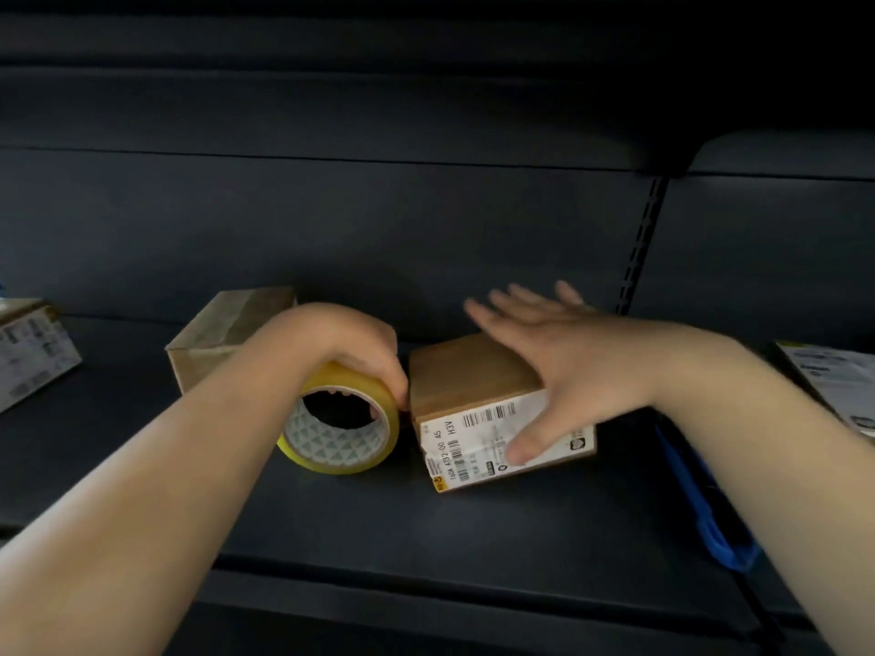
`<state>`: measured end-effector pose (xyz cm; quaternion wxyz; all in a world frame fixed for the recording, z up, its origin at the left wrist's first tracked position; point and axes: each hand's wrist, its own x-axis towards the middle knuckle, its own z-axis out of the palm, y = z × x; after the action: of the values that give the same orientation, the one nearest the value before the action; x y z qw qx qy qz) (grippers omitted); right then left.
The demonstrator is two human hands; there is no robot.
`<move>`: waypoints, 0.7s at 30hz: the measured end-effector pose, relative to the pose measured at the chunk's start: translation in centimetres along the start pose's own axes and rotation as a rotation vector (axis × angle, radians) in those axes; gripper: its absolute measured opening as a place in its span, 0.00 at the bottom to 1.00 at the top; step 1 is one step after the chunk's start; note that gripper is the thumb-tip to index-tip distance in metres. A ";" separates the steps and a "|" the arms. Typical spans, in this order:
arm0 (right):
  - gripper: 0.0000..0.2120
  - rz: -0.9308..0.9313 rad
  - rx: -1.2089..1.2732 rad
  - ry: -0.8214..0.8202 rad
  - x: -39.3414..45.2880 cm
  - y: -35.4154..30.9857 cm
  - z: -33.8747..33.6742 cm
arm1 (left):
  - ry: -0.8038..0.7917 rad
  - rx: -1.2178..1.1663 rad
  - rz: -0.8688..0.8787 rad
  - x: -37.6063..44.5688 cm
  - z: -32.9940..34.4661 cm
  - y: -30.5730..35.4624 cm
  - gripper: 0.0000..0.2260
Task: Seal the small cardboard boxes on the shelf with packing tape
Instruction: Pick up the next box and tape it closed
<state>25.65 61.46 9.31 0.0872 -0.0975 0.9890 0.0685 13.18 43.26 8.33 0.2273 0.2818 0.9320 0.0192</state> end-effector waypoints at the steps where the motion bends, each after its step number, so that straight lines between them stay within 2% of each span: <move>1: 0.62 -0.035 -0.013 -0.028 0.8 -1.1 -0.1 | -0.001 0.000 0.004 0.0 0.0 0.0 0.15; 3: 0.59 -0.066 -0.023 -0.060 2.4 -2.7 0.0 | -0.005 -0.010 0.022 0.0 0.0 0.0 0.16; 6: 0.53 -0.107 0.043 0.015 3.9 -3.2 0.3 | 0.014 -0.027 0.041 0.1 0.2 0.1 0.15; 9: 0.46 -0.137 0.178 0.035 4.0 -2.5 1.1 | 0.019 -0.080 0.068 -0.5 0.0 -0.8 0.20; 10: 0.44 -0.142 0.227 0.046 3.8 -2.0 1.3 | 0.000 -0.169 0.112 -0.8 -0.1 -1.7 0.21; 14: 0.39 -0.158 0.540 0.178 2.4 0.0 1.4 | -0.099 -0.835 0.453 -2.9 -0.6 -6.1 0.25; 17: 0.38 -0.200 0.753 0.292 1.4 0.4 1.4 | -0.038 -0.900 0.629 -4.1 -1.9 -6.7 0.22; 19: 0.38 -0.250 0.915 0.408 0.5 1.0 1.4 | 0.033 -0.877 0.601 -5.0 -3.5 -6.4 0.20; 21: 0.38 -0.289 1.124 0.530 -0.8 2.2 1.4 | 0.148 -0.881 0.423 -6.1 -5.4 -6.5 0.17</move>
<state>26.16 63.94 8.30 -0.1144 -0.1828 0.8389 -0.4998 12.03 35.06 14.62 0.2494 0.3396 0.7713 0.4770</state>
